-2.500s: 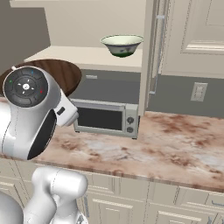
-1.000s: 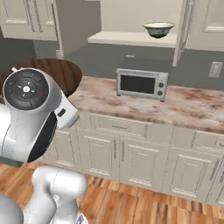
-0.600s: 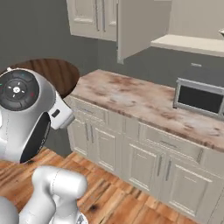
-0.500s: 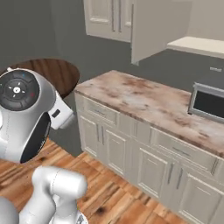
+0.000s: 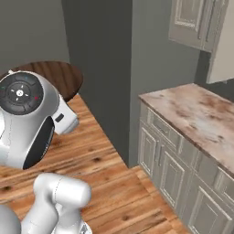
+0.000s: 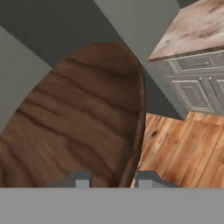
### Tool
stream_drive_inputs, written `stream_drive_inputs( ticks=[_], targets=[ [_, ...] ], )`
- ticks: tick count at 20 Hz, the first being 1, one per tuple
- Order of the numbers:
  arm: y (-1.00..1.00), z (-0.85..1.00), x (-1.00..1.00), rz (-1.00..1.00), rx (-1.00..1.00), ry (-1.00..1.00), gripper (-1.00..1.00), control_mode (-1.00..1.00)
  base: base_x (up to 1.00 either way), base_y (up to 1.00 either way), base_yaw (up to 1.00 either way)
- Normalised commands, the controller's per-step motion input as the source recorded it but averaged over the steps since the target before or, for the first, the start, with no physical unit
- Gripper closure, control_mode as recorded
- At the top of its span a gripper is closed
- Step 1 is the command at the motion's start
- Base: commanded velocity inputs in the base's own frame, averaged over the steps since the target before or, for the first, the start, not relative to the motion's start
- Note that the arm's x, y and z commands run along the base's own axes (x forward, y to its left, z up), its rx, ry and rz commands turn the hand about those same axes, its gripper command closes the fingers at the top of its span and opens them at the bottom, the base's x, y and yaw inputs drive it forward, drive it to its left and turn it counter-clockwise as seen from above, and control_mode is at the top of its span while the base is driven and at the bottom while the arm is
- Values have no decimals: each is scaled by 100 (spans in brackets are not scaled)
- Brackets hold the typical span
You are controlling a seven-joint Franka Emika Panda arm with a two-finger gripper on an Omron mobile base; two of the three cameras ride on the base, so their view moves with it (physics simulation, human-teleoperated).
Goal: Move the bowls from the cabinet to the plates on the dining table.
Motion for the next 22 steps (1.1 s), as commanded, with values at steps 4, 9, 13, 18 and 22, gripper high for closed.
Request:
stream_drive_inputs(
  ticks=[4,9,13,18,22],
  targets=[
    [0,0,0,0,0,0,100,100,2,13,63],
    [0,0,0,0,0,0,100,100,0,0,56],
    [0,0,0,0,0,0,100,100,0,0,50],
    [0,0,0,0,0,0,100,100,0,0,47],
    [0,0,0,0,0,0,100,100,-1,0,41]
  ],
)
